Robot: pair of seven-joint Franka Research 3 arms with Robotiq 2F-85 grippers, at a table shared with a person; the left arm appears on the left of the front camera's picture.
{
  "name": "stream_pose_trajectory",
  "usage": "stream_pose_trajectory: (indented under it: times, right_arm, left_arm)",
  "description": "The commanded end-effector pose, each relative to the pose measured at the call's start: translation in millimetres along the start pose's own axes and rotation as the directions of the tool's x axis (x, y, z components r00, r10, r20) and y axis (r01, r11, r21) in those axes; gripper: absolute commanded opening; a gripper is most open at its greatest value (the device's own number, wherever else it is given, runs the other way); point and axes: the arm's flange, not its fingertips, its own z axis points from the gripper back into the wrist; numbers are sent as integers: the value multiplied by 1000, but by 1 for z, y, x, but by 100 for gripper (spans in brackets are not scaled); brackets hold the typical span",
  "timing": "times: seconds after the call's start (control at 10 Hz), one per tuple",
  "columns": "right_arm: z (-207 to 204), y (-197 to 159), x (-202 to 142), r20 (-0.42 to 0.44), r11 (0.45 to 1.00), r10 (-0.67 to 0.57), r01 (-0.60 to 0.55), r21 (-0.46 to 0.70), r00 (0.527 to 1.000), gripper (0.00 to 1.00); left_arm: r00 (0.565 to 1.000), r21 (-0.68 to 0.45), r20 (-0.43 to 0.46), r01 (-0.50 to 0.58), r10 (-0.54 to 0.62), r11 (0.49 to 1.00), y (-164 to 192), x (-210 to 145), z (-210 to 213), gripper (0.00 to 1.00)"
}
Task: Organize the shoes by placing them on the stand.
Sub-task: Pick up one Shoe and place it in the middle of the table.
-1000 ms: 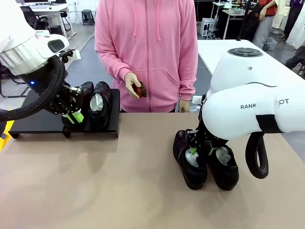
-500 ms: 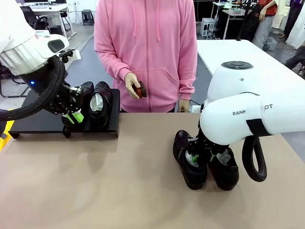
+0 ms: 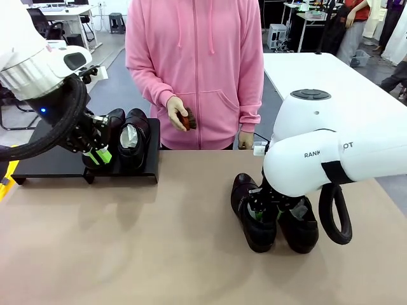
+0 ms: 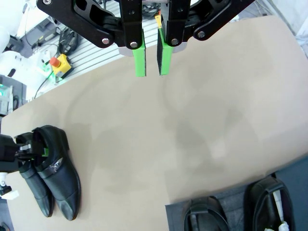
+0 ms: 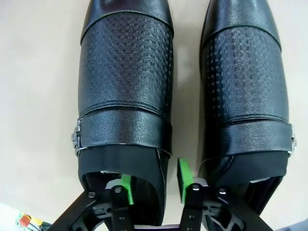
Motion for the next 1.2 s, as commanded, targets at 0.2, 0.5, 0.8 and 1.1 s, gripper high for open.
stream_pose_trajectory:
  times: [0.2, 0.5, 0.8, 1.1]
  right_arm:
    - [-4, 5, 11, 3, 999, 45, -45, -23, 999, 0]
    - [6, 6, 7, 23, 998, 35, -34, -50, 999, 0]
    - [38, 6, -10, 83, 998, 2, 3, -62, 997, 0]
    - [96, 31, -45, 111, 991, -36, 21, 135, 993, 0]
  left_arm:
    - [1000, -17, 11, 4, -4, 1000, 0, 0, 0, 18]
    - [1000, -17, 11, 4, -4, 1000, 0, 0, 0, 18]
    - [1000, -17, 11, 4, -4, 1000, 0, 0, 0, 18]
    - [1000, -17, 11, 4, -4, 1000, 0, 0, 0, 18]
